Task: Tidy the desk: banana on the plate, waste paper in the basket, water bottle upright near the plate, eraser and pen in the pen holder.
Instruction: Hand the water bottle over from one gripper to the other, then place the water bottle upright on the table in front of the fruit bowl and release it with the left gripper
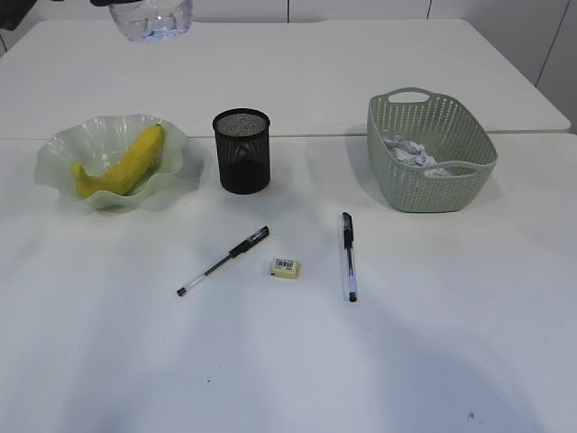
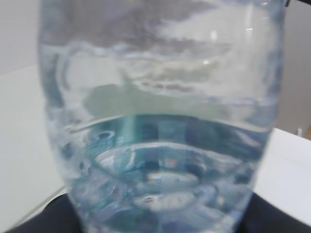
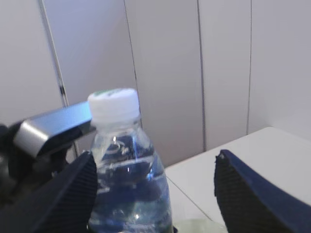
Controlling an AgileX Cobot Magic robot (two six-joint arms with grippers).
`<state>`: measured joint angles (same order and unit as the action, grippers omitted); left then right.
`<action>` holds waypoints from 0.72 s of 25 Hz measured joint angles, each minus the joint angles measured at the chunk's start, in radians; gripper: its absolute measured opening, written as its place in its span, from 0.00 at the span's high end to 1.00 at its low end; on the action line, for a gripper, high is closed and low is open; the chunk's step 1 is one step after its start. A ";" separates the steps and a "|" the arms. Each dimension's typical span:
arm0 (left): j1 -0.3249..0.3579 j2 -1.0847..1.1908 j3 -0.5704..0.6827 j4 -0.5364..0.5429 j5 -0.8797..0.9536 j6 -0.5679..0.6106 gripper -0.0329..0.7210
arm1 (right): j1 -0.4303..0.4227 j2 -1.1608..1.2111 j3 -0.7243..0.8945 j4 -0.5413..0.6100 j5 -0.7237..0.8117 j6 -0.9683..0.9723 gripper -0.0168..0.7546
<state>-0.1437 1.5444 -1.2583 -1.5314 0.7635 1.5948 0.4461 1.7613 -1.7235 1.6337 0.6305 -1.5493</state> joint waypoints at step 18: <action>0.014 0.000 0.002 -0.015 -0.232 0.000 0.50 | 0.000 0.000 0.000 -0.304 -0.060 -0.083 0.26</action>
<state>-0.1300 1.5444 -1.2564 -1.5460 0.5313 1.5948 0.4461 1.7613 -1.7235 1.3301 0.5702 -1.6328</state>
